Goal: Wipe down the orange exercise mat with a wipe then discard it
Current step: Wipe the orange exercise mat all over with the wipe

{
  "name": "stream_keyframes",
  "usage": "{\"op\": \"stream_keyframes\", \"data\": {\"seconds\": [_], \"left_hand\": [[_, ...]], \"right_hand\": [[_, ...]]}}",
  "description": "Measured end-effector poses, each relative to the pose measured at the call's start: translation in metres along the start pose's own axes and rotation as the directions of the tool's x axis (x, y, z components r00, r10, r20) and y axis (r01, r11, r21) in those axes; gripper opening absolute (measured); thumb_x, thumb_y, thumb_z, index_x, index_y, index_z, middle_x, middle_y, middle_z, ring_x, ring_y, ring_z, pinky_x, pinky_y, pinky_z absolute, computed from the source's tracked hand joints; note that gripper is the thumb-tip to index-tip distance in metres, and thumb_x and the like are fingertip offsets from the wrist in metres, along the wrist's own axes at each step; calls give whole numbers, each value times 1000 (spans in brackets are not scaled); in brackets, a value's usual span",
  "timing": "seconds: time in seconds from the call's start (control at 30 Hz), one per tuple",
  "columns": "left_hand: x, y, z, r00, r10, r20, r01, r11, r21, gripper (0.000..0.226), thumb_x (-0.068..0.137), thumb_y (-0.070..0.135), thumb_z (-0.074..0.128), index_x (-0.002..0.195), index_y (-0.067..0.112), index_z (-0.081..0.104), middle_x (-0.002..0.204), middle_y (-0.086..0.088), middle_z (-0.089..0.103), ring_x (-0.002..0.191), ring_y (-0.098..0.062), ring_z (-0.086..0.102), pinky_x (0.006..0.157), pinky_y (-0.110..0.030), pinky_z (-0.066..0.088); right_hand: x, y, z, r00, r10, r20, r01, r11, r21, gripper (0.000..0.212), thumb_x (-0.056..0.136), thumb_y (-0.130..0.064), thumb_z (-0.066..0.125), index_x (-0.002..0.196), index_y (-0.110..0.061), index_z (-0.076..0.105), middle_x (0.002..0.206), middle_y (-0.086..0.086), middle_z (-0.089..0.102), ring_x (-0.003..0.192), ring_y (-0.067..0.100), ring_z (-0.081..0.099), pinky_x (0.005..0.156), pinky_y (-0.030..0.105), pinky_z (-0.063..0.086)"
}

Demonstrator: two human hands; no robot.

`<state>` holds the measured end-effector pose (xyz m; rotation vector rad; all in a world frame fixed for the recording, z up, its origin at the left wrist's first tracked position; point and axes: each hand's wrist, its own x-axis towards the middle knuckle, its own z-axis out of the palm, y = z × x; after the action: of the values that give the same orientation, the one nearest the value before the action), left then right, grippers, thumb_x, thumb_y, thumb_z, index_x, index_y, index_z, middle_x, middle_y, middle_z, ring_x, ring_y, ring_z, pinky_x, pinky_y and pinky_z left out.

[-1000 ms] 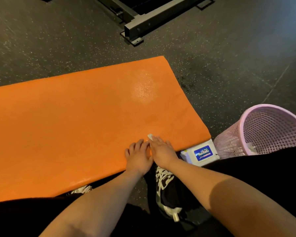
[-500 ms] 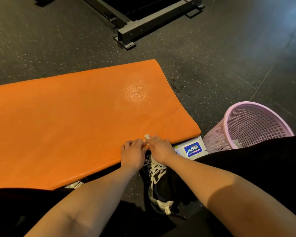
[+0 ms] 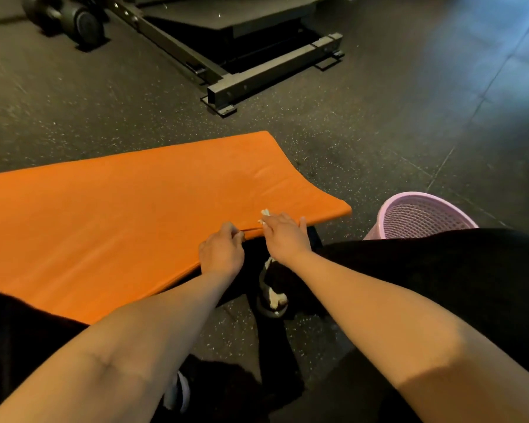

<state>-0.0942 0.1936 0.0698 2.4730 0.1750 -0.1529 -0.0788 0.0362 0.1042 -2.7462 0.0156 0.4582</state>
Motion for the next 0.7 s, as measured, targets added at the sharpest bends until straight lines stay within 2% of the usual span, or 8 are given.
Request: {"op": "stream_keyframes", "data": {"seconds": [0.17,0.3,0.47,0.6,0.7], "left_hand": [[-2,1,-7,998,47,-34,-46,999,21,18,104,40,45,101,24,51,78,2,61,73,-26,58,64,-38,40],[-3,-4,-3,998,56,-22,-56,998,29,16,104,39,48,100,25,54,80,3,62,74,-23,58,66,-37,41],[0,-12,13,995,87,55,-91,993,76,16,104,37,49,99,24,55,91,1,65,80,-25,59,66,-38,43],[2,-30,37,983,106,151,-120,989,87,11,102,37,51,96,29,54,110,4,68,91,-24,61,73,-40,48],[-7,-48,54,972,73,223,-97,991,98,10,102,35,52,93,29,52,113,4,67,97,-24,62,76,-39,48]], "right_hand": [[-7,-4,-7,996,-71,-50,68,996,-52,45,111,-36,25,154,-31,40,165,-11,28,156,17,10,124,55,-5],[-1,-4,-3,996,-79,-47,76,995,-72,43,111,-34,28,151,-30,44,162,-10,34,155,17,13,124,56,-5],[11,12,15,998,-31,47,34,997,-63,43,111,-31,29,151,-30,45,163,-10,34,155,18,13,124,56,-7],[16,28,39,990,1,141,13,995,-98,45,111,-31,26,155,-31,37,166,-10,24,156,18,9,124,56,-4],[15,41,68,964,24,266,-11,999,-50,47,112,-31,23,159,-33,27,169,-10,12,157,21,4,123,58,0]]}}
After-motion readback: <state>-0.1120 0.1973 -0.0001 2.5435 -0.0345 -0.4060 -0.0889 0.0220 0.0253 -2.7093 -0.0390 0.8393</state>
